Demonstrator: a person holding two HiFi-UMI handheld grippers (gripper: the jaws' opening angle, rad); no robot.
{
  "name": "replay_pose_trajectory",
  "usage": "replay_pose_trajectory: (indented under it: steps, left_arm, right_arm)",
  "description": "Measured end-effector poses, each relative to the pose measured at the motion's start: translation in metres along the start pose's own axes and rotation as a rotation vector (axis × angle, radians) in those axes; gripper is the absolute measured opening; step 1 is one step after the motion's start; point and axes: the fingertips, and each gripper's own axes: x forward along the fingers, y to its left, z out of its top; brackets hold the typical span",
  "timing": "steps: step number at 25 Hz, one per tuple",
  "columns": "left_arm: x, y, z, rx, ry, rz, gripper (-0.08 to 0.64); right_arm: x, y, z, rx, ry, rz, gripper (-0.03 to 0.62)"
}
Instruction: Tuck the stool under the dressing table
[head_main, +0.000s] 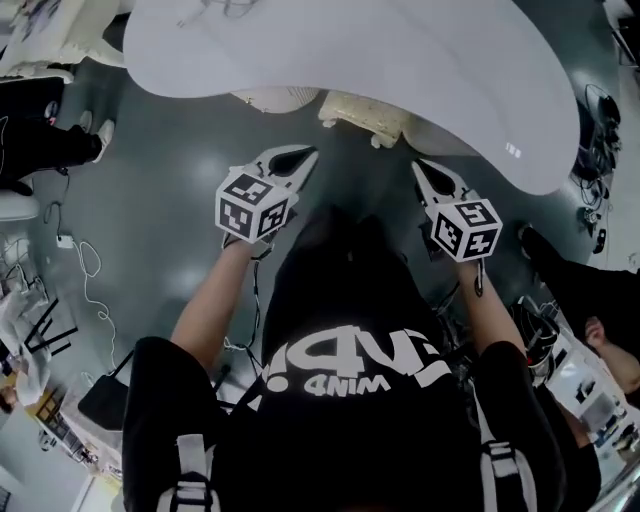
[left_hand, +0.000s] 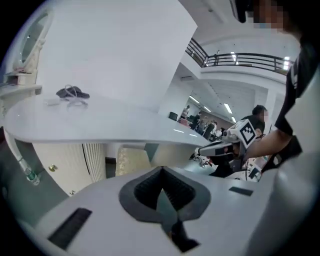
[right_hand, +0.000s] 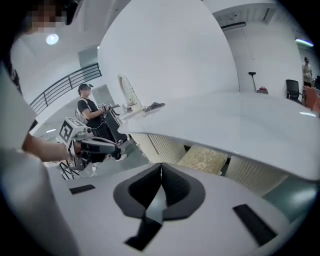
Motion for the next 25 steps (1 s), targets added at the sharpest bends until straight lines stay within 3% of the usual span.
replay_pose_trajectory:
  steps: [4,8,14,25]
  left_arm:
    - [-0.059,-0.05,0.055,0.018,-0.01,-0.048,0.009]
    - [-0.086,-0.091,0.096,0.042,-0.044,-0.089,0.009]
    - [-0.107,-0.131,0.122,0.05,-0.071,-0.089,0.009]
    - [-0.123,-0.19,0.142,0.103,-0.181,-0.09,0.009]
  right_arm:
    - [-0.065,0.047,0.061,-0.028,-0.041,0.048,0.022]
    - [-0.107,0.079,0.107,-0.037,-0.105,0.139,0.023]
    - [-0.137,0.097,0.128,-0.081,-0.115,0.211,0.023]
    - [-0.19,0.141,0.152,-0.133,-0.237,0.378,0.023]
